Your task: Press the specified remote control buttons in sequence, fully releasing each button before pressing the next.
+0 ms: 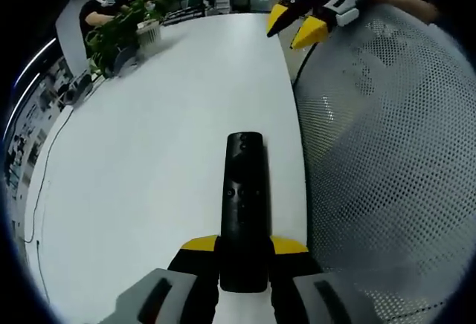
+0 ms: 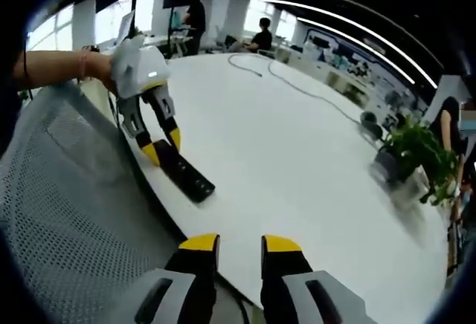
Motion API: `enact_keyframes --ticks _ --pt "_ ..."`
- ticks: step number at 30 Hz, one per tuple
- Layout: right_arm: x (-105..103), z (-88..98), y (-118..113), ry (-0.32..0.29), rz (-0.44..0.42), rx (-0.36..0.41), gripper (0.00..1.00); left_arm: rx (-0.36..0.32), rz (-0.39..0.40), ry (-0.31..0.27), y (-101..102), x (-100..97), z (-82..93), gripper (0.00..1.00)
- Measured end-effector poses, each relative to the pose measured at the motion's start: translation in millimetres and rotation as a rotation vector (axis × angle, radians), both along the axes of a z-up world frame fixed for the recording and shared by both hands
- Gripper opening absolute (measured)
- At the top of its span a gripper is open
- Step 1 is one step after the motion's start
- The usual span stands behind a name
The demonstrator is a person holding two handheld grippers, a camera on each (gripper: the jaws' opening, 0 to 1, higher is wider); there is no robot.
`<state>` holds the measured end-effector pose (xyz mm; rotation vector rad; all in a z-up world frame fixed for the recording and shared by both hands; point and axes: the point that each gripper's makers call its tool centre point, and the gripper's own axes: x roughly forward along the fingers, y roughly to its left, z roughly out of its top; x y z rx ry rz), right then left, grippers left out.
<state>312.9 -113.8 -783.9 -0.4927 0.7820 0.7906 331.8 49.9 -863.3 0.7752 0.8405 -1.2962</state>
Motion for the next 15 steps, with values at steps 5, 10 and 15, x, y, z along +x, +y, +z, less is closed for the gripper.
enact_keyframes --ticks 5,10,15 --pt "-9.9 -6.8 10.2 0.108 0.111 -0.022 0.04 0.001 -0.043 -0.009 -1.2 -0.1 0.1 0.24" --pt "-0.7 -7.9 26.4 0.146 0.176 -0.029 0.00 -0.003 -0.038 0.010 -1.4 0.2 -0.3 0.25" --pt "8.9 -15.9 48.5 0.204 0.227 -0.004 0.00 -0.009 -0.032 0.018 -1.4 0.3 0.2 0.25"
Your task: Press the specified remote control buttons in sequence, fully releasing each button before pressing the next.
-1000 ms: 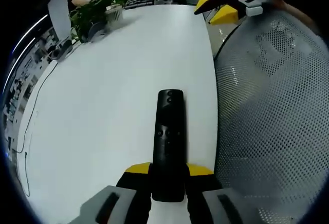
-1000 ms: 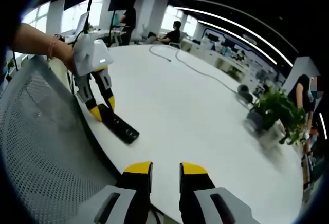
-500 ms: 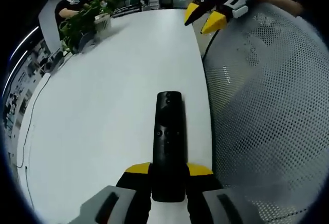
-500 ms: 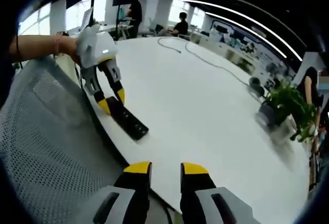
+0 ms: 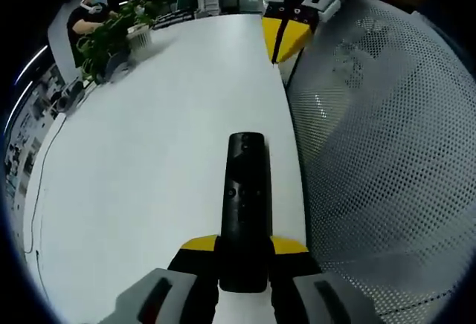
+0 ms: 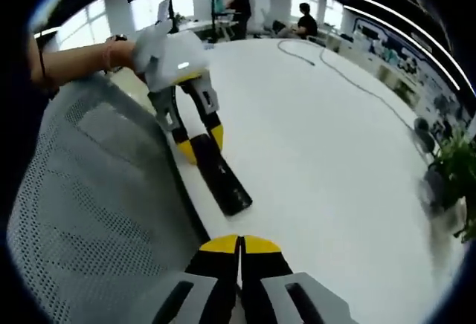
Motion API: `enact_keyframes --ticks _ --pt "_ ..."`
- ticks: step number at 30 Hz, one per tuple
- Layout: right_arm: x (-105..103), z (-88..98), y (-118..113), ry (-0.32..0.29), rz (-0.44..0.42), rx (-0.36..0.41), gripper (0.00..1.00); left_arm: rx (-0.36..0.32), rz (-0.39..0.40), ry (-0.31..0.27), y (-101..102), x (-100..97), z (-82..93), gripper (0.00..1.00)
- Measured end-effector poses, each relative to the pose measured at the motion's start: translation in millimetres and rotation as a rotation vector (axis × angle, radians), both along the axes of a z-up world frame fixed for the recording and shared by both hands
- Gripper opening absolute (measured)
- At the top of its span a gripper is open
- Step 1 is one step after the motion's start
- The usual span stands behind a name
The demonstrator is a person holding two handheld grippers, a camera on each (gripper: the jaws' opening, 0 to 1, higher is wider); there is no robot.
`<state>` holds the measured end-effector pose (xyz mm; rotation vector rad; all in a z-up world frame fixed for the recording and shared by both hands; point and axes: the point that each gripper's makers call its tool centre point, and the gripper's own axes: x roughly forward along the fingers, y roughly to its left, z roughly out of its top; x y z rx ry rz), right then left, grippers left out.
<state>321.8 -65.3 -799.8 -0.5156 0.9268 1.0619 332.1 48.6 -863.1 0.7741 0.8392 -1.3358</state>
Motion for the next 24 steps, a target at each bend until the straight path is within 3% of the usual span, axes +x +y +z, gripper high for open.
enact_keyframes --ticks 4,9,19,24 --pt "1.1 -16.0 10.7 0.039 0.072 -0.029 0.00 -0.020 0.003 0.003 0.9 0.3 0.1 0.25" --pt "8.5 -34.6 19.7 0.012 0.152 -0.082 0.00 -0.028 0.005 0.004 0.2 -0.2 0.4 0.25" --pt "12.9 -53.4 31.8 0.031 0.215 -0.121 0.00 -0.037 0.009 0.004 -0.1 -0.3 0.2 0.25" --pt "14.2 -53.1 32.1 0.031 0.223 -0.127 0.00 -0.037 0.011 0.004 0.0 -0.5 0.1 0.25"
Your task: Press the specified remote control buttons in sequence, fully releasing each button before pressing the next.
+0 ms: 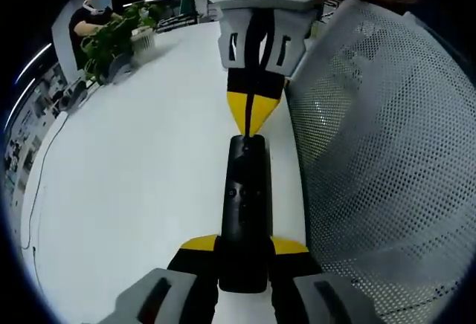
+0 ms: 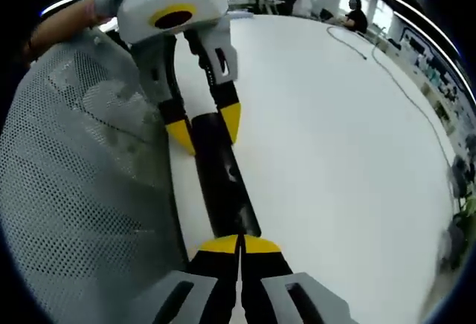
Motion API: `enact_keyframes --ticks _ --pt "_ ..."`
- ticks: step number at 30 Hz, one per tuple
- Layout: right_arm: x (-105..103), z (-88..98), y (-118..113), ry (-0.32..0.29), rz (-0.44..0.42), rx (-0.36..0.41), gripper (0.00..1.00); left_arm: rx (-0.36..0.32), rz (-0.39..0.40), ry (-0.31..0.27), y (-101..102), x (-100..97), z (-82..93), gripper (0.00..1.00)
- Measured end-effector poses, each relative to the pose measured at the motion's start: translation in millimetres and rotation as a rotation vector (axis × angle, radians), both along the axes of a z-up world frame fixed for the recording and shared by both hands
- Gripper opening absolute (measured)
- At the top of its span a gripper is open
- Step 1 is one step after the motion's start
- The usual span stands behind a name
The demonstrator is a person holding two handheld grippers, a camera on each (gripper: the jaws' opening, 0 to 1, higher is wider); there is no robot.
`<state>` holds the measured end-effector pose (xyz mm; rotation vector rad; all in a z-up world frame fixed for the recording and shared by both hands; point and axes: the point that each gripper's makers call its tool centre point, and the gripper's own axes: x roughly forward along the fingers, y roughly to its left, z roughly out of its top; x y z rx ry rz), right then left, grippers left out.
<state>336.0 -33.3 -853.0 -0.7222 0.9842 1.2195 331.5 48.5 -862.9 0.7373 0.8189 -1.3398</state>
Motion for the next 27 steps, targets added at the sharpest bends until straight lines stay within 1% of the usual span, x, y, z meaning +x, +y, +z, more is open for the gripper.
enact_keyframes --ticks 2,5,9,11,12,17,19,23,25,27 --pt "0.2 -0.1 -0.2 -0.001 0.003 -0.001 0.00 -0.002 0.000 0.000 0.0 0.0 0.1 0.25" --pt "1.6 2.4 0.5 -0.019 0.017 -0.005 0.00 -0.001 -0.001 -0.001 -0.1 -0.2 0.2 0.25" --pt "1.6 1.2 2.9 -0.008 0.018 -0.005 0.00 -0.003 0.001 0.000 -0.2 -0.1 0.4 0.25" --pt "-0.6 -1.1 3.5 -0.005 0.034 -0.018 0.00 -0.006 0.002 0.001 -0.2 -0.1 0.4 0.25" --pt "0.0 -0.3 3.5 -0.017 0.051 -0.024 0.00 -0.009 0.003 0.001 -0.2 -0.1 0.5 0.25" --pt "0.6 -0.9 3.3 -0.006 0.056 -0.037 0.00 -0.013 0.003 0.001 -0.3 -0.2 0.6 0.25" --pt "0.6 -1.7 4.3 -0.002 0.055 -0.055 0.00 -0.014 0.004 0.002 -0.4 -0.3 0.7 0.25" --pt "0.2 -3.3 4.6 -0.009 0.081 -0.099 0.00 -0.014 0.003 0.002 -0.5 -0.5 0.6 0.25" --pt "1.1 -3.7 4.5 0.000 0.061 -0.121 0.00 -0.017 0.004 0.002 -0.5 -0.5 0.5 0.25" --pt "1.6 -4.0 4.0 0.002 0.066 -0.127 0.00 -0.019 0.004 0.003 -0.5 -0.5 0.7 0.25"
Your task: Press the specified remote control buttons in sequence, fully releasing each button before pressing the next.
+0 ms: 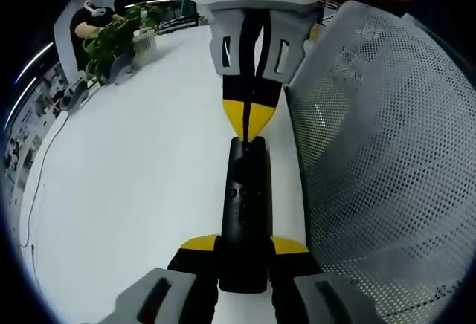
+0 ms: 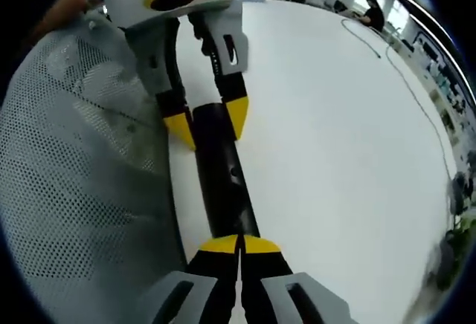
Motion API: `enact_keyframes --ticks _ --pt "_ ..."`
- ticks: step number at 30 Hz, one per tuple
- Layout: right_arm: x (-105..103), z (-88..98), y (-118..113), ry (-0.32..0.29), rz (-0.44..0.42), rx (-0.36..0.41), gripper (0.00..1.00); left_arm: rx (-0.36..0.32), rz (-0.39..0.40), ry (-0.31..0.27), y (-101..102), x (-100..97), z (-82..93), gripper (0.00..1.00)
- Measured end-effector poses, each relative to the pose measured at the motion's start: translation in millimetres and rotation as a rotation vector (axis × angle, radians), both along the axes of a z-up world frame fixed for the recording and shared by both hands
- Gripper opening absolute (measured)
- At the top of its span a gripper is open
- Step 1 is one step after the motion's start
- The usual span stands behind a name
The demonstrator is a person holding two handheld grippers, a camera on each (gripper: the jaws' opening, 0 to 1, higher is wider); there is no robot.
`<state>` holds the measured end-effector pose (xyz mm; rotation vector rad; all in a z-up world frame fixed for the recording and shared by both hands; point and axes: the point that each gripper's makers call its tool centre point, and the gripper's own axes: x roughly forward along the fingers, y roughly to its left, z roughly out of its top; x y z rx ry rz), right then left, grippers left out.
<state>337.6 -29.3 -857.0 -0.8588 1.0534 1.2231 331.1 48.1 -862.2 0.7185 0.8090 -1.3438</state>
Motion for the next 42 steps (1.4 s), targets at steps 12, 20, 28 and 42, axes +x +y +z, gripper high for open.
enact_keyframes --ticks 12,20,28,42 --pt "4.3 0.9 2.5 -0.005 -0.106 0.076 0.00 0.000 0.014 0.006 0.4 0.9 -0.6 0.25" --pt "-0.1 5.1 0.3 -0.020 -0.192 0.204 0.00 -0.003 0.019 0.004 0.9 1.1 -0.7 0.25" --pt "-2.5 7.3 12.2 -0.024 -0.124 0.196 0.00 -0.005 0.022 0.006 0.4 1.2 -0.5 0.25" --pt "-2.9 2.3 15.3 -0.110 0.016 0.117 0.00 -0.010 0.022 0.007 0.3 1.1 -0.7 0.25"
